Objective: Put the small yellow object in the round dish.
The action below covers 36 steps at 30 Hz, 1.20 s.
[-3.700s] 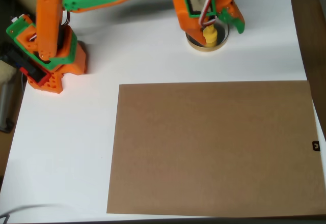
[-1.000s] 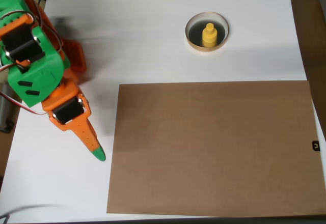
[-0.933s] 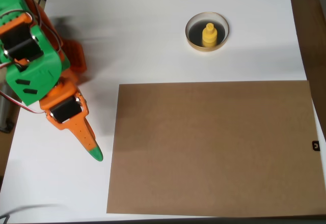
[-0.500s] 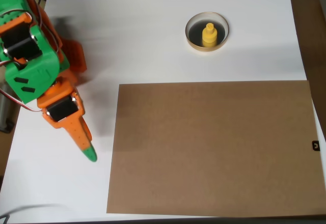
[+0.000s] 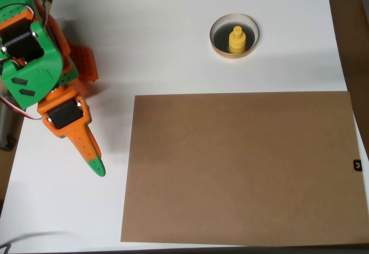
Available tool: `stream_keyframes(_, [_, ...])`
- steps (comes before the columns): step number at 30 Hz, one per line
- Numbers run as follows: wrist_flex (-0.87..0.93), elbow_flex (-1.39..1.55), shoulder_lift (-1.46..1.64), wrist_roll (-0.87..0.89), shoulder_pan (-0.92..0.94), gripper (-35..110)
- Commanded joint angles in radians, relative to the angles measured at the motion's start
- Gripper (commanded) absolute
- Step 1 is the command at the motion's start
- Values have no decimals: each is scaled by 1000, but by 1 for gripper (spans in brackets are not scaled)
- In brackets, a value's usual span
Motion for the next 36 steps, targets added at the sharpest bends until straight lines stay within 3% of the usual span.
stream_keyframes(1, [11,-6,32,-21,11,30])
stream_keyframes(4, [12,-6,32,-31,-2,33])
stream_keyframes(7, [12,-6,32,-31,-2,27])
stream_keyframes(13, [12,-6,32,-31,-2,1])
stream_keyframes(36, [12,-6,32,67,100,1])
